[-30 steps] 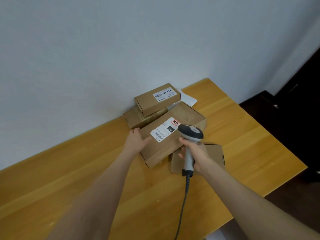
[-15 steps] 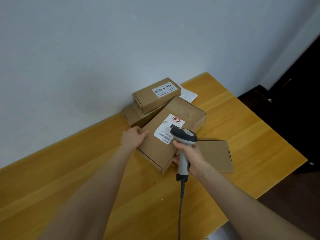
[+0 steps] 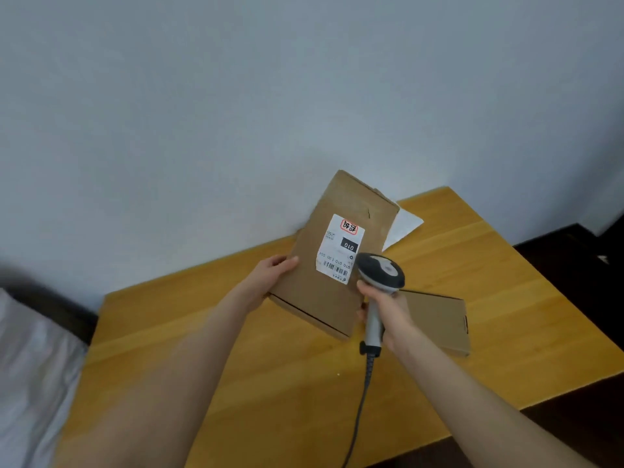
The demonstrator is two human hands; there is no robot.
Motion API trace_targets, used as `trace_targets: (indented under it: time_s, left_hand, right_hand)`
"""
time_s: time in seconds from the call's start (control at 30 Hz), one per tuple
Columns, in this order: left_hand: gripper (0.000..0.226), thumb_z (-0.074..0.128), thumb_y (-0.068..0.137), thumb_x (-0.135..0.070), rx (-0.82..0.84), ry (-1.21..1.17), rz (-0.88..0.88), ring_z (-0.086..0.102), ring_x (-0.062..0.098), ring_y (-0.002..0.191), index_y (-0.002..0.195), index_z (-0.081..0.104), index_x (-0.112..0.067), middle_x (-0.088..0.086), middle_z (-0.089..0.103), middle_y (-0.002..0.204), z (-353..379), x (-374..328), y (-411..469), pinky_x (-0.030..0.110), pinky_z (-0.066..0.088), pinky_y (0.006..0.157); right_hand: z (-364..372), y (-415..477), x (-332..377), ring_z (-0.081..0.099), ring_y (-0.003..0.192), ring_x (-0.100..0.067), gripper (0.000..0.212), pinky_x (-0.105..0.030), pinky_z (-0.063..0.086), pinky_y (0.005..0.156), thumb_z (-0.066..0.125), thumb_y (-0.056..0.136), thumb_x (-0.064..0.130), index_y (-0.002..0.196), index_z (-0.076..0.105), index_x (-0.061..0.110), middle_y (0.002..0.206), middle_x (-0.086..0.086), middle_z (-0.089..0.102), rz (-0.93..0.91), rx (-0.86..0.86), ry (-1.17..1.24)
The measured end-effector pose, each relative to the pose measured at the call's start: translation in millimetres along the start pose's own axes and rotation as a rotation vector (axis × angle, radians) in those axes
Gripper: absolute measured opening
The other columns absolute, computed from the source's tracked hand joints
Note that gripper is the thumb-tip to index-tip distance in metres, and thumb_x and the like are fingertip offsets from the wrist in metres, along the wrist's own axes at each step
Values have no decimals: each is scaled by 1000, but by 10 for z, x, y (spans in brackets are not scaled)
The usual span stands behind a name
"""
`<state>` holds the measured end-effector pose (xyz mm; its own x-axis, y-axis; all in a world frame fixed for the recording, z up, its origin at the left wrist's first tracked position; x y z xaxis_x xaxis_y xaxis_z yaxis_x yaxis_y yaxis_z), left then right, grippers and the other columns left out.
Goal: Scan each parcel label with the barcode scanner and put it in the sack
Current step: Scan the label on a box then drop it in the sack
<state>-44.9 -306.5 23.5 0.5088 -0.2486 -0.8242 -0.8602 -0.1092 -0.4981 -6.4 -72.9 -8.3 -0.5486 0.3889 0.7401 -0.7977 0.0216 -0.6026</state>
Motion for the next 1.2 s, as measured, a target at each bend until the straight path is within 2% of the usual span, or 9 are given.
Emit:
trace_targets:
  time_s: [0.17, 0.37, 0.43, 0.5, 0.6, 0.8, 0.9, 1.03, 1.2]
  left_hand:
    - [22, 69, 85, -11, 22, -40, -125, 65, 22, 93, 107, 64, -11, 5, 69, 104, -236, -40, -660, 37, 54, 83]
    - [27, 67, 88, -12, -142, -155, -144, 64, 19, 87, 115, 61, -11, 4, 68, 100, -505, 178, -1218, 33, 54, 73]
    - [27, 65, 89, -8, -226, -221, -102, 65, 17, 81, 116, 60, -10, 4, 69, 94, -606, 249, -1334, 30, 56, 66]
    - [31, 63, 90, -6, -284, -271, -61, 66, 18, 82, 119, 57, -14, 3, 69, 94, -695, 327, -1399, 31, 58, 69]
    - [37, 66, 88, -5, -363, -321, -20, 65, 25, 88, 122, 54, -16, 6, 69, 98, -835, 459, -1451, 44, 54, 88]
    - [32, 65, 89, -6, -447, -358, 96, 65, 23, 84, 119, 55, -15, 10, 69, 104, -1077, 578, -1548, 36, 53, 75]
    - [29, 63, 91, -8, -470, -322, 145, 63, 26, 93, 118, 55, -16, 11, 66, 109, -1149, 631, -1609, 35, 53, 76]
    - [26, 61, 92, -7, -482, -284, 209, 61, 19, 88, 117, 55, -14, 8, 65, 106, -1216, 725, -1677, 29, 51, 69]
    - [26, 60, 93, -8, -500, -270, 235, 59, 20, 93, 116, 53, -17, 5, 63, 109, -1310, 864, -1734, 33, 49, 76]
  right_hand:
    - [206, -305, 187, 58, 99, -23, 27, -38, 56, 80, 77, 81, 12, 103, 61, 17, 105, -5, 62, -78, 133, -70]
    - [526, -668, 174, 57, 104, -23, 38, -39, 57, 83, 77, 81, 14, 115, 59, 13, 110, -5, 62, -115, 249, -146]
    - [640, -767, 151, 57, 103, -22, 33, -42, 56, 86, 77, 81, 15, 109, 60, 15, 110, -4, 62, -113, 290, -152]
    - [729, -865, 116, 58, 101, -22, 26, -43, 56, 88, 77, 81, 17, 99, 59, 21, 107, -3, 62, -118, 322, -173]
    - [802, -991, 41, 61, 91, -22, 22, -36, 57, 79, 76, 82, 20, 97, 59, 17, 98, -5, 64, -135, 322, -198]
    - [908, -1426, -149, 55, 51, -15, 16, -25, 47, 52, 72, 85, 18, 87, 63, 5, 60, -6, 62, -187, 378, -296]
    - [960, -1679, -329, 51, 47, -15, 12, -26, 44, 48, 71, 85, 14, 85, 63, 4, 56, -7, 59, -254, 401, -413]
    - [1010, -1937, -528, 53, 47, -15, 14, -26, 44, 48, 71, 85, 15, 84, 65, 3, 57, -9, 62, -277, 405, -478]
    - [1082, -2181, -663, 53, 46, -15, 14, -26, 43, 47, 70, 86, 16, 84, 65, 3, 56, -9, 63, -293, 409, -510]
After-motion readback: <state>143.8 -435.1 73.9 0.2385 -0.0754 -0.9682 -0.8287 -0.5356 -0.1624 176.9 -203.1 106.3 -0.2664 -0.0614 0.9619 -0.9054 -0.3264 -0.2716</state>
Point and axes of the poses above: each hand's wrist, its own y-axis towards the middle knuckle, its own z-axis out of the palm, x = y × z, the point moved 4 cm from there along y, towards the middle knuckle
